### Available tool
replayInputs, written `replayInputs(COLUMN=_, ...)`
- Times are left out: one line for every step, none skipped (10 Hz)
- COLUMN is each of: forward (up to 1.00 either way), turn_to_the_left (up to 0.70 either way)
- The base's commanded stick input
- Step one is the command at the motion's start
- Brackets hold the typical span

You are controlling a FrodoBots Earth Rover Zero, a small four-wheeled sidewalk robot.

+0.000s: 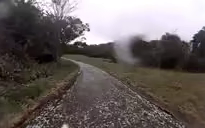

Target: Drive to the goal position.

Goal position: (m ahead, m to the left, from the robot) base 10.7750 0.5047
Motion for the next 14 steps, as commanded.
replayInputs(forward=0.50, turn_to_the_left=0.00)
replayInputs(forward=0.50, turn_to_the_left=0.00)
replayInputs(forward=0.50, turn_to_the_left=0.00)
replayInputs(forward=0.50, turn_to_the_left=0.00)
replayInputs(forward=0.50, turn_to_the_left=0.00)
replayInputs(forward=0.50, turn_to_the_left=0.00)
replayInputs(forward=0.50, turn_to_the_left=0.00)
replayInputs(forward=0.50, turn_to_the_left=0.00)
replayInputs(forward=0.50, turn_to_the_left=0.00)
replayInputs(forward=0.50, turn_to_the_left=0.00)
replayInputs(forward=0.50, turn_to_the_left=0.00)
replayInputs(forward=0.50, turn_to_the_left=0.00)
replayInputs(forward=0.50, turn_to_the_left=0.00)
replayInputs(forward=0.50, turn_to_the_left=0.00)
